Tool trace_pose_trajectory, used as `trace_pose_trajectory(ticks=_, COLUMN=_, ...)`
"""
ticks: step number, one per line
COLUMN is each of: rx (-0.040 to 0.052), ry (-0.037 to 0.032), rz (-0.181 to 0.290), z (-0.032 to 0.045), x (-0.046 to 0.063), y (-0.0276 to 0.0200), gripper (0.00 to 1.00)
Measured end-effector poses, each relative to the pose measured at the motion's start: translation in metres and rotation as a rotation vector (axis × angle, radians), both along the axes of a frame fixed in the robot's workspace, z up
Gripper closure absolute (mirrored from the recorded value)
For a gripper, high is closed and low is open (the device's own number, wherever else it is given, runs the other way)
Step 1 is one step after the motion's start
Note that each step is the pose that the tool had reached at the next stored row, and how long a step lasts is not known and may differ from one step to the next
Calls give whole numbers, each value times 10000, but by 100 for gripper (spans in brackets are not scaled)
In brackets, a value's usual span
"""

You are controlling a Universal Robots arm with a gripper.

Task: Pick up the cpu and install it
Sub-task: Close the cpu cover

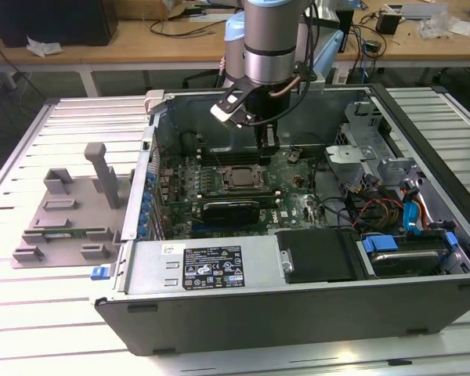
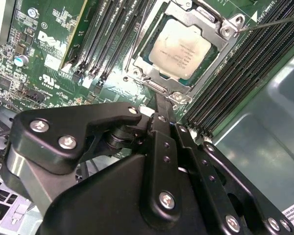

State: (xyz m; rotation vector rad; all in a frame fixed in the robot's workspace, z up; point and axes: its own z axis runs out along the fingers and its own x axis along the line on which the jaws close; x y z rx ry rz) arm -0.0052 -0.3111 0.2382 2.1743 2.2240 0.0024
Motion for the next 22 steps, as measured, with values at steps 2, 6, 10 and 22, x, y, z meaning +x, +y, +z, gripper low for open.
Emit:
trace_pose_trajectory(ticks=2, rx=-1, ry=0, rz=-1, z=0, x=-12, y=0, gripper=89)
trace_pose_trajectory(ticks=6, rx=1, ry=3, rz=0, z=-47, x=-84, y=0, gripper=89)
trace_pose_trajectory(ticks=10, rx=0, ry=4, rz=0, z=-54, x=-106, y=0, gripper=89)
trace_pose_trajectory(ticks=22, rx=-11, ry=3, rz=1808, z=-84, x=-218, y=0, gripper=89)
